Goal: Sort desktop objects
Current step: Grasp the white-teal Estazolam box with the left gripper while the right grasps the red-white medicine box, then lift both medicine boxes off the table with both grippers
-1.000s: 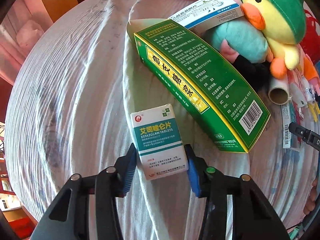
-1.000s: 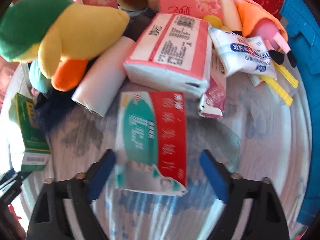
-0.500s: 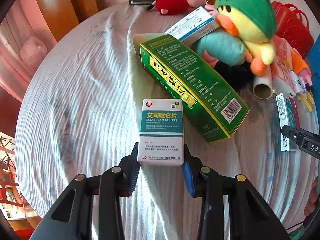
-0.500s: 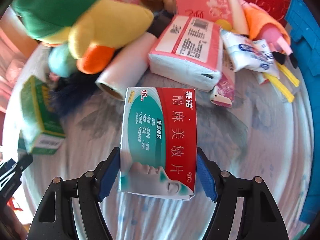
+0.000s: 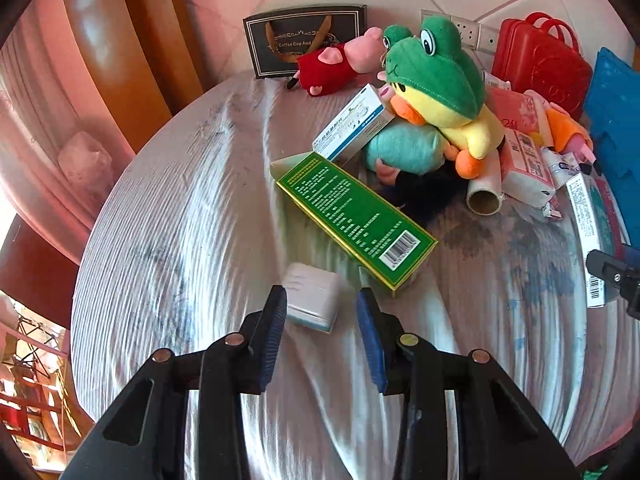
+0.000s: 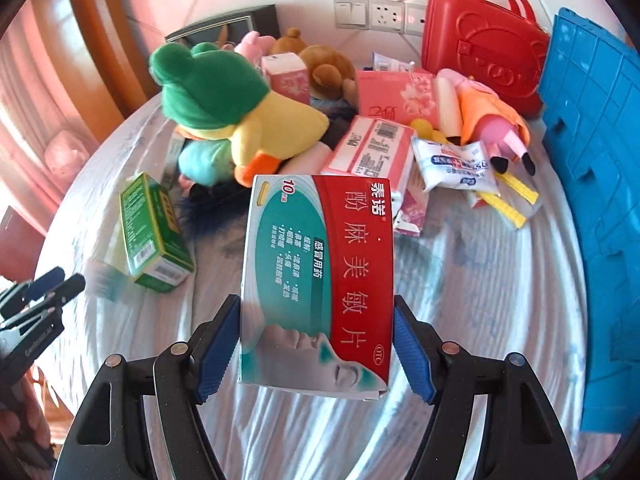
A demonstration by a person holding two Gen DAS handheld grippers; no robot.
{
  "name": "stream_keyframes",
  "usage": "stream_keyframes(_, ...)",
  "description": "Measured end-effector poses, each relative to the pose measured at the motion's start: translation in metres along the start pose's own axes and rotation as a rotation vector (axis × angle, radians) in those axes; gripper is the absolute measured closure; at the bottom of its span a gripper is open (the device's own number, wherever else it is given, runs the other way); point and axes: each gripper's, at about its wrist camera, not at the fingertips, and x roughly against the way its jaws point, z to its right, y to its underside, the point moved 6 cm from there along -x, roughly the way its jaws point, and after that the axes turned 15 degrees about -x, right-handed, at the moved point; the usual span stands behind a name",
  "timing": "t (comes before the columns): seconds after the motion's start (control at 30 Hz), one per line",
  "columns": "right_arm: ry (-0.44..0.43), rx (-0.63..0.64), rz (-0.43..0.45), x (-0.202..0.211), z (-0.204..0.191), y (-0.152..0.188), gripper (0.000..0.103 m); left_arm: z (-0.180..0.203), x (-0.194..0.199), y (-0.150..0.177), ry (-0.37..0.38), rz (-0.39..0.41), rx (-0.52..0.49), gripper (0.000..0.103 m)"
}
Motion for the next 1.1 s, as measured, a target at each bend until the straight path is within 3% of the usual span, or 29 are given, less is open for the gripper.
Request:
stream_keyframes(0.33,-0.007,0.036,-0.054,-0.031,0.005,0.031,0.030,0.030,-0.013,0.007,0.085,-0.023,-0.017,0.078)
stream_keyframes(0.5,0.005,0.032,-0.112,-0.049,0.009,0.046,0.030,0.015,-0.025,0.023,0.092,-0.072,0.052,0.039)
stream_keyframes(0.77,0.009,0.024,-0.195,-0.081,0.007,0.069,0.030,-0.010,-0.037,0.054,0.092,-0.110,0.077,0.038)
stream_keyframes(1.1,0.025,0.052,-0.229,-0.105,-0.008,0.077,0.030,-0.037,-0.054,0.036,0.067,-0.099,0.061,0.038)
